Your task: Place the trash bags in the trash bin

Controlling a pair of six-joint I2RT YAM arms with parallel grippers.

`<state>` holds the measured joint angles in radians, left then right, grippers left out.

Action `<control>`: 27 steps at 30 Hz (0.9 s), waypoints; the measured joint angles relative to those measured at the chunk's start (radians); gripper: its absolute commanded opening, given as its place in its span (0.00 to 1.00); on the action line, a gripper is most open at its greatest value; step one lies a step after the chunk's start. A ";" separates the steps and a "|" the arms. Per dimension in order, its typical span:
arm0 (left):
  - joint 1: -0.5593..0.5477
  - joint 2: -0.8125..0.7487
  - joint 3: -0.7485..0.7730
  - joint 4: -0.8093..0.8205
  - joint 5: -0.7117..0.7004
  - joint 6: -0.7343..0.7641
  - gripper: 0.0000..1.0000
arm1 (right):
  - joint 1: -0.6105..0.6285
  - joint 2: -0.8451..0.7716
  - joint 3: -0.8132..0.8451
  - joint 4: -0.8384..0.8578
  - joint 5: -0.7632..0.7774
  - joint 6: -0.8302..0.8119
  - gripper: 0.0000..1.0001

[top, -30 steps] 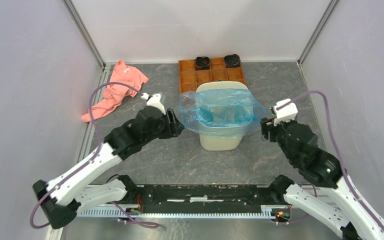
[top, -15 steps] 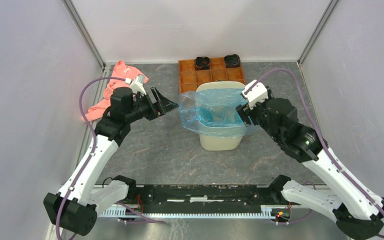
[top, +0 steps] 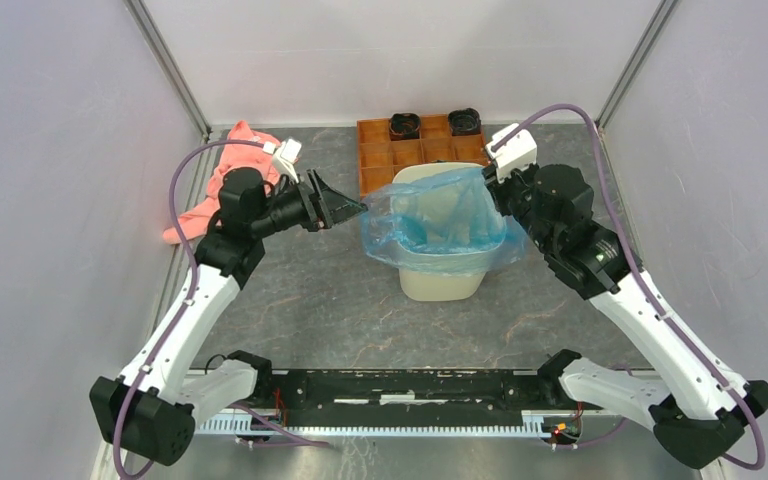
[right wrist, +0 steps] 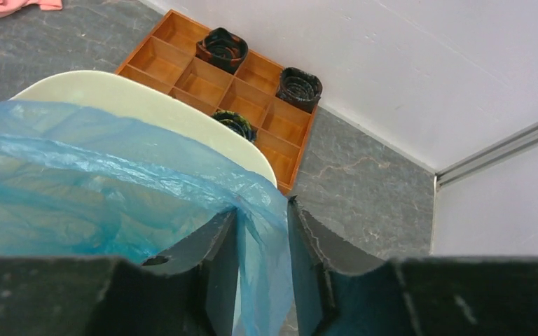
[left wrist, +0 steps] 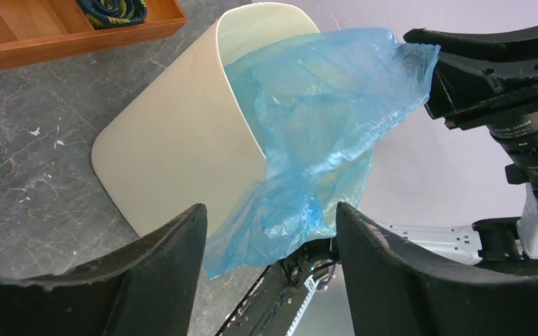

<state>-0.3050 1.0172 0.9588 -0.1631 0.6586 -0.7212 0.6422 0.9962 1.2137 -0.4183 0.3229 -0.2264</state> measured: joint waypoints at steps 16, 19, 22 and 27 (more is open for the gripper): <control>-0.005 0.190 0.001 0.288 0.115 -0.099 0.63 | -0.128 0.074 0.013 0.074 -0.131 0.041 0.19; -0.021 0.190 0.001 0.352 0.157 -0.121 0.50 | -0.144 0.074 0.013 0.085 -0.146 0.051 0.19; -0.041 0.190 0.002 0.366 0.165 -0.130 0.38 | -0.162 0.079 0.013 0.093 -0.159 0.065 0.19; -0.051 0.209 0.025 0.366 0.163 -0.138 0.23 | -0.203 0.100 0.013 0.107 -0.205 0.084 0.19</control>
<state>-0.3561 1.2259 0.9836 0.2031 0.8219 -0.8597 0.4393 1.0966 1.2263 -0.3115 0.1177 -0.1421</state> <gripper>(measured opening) 0.324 0.191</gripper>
